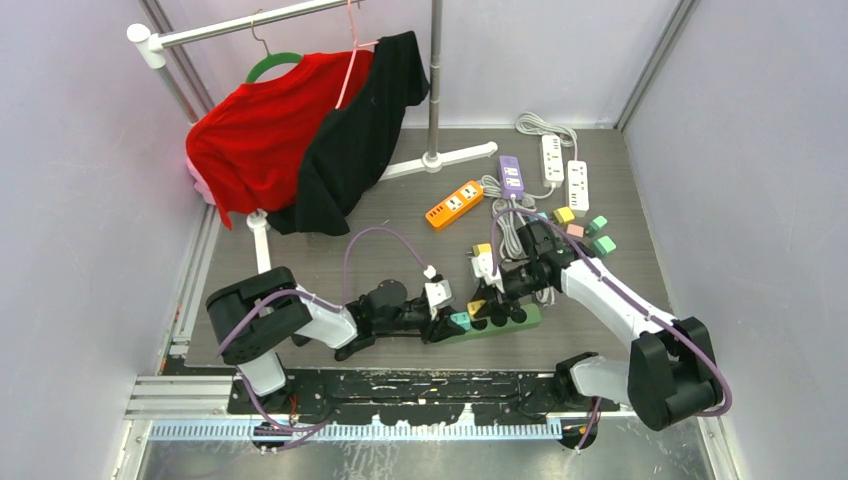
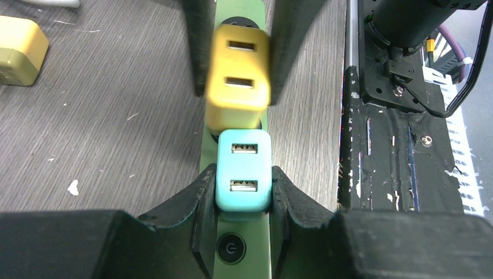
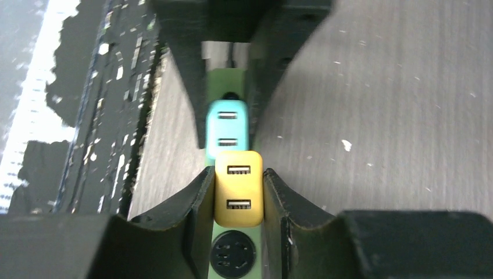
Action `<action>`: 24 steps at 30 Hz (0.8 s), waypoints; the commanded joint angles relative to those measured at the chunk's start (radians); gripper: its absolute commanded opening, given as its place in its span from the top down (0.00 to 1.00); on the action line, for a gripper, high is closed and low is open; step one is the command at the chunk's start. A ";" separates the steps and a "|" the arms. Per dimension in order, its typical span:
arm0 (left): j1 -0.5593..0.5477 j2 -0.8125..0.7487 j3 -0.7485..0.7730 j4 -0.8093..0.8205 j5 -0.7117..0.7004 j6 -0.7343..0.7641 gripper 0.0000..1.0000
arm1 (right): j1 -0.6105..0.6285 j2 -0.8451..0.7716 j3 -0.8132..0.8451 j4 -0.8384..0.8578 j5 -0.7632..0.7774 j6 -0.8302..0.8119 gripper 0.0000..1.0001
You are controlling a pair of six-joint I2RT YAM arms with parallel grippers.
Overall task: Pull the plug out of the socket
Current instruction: Remove the plug from the socket, then place the plug at the center of the board.
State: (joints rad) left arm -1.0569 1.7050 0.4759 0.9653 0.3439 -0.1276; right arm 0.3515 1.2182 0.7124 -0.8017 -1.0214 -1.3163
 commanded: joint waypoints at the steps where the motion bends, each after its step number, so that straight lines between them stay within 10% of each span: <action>1: 0.011 0.024 -0.026 -0.209 -0.028 0.002 1.00 | -0.002 -0.033 0.020 0.303 -0.021 0.393 0.99; 9: 0.012 0.001 -0.023 -0.231 -0.024 -0.018 0.95 | -0.168 -0.057 0.103 0.217 -0.006 0.485 0.99; 16: 0.012 -0.107 0.038 -0.378 -0.069 -0.068 0.46 | -0.205 -0.046 0.037 0.614 0.262 0.974 0.91; 24: 0.011 -0.301 0.049 -0.517 -0.135 -0.046 0.29 | -0.218 0.014 -0.045 0.947 0.516 1.453 0.86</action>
State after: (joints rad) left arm -1.0512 1.5116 0.5102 0.5358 0.2584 -0.1795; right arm 0.1368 1.2121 0.7082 -0.1219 -0.6678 -0.2131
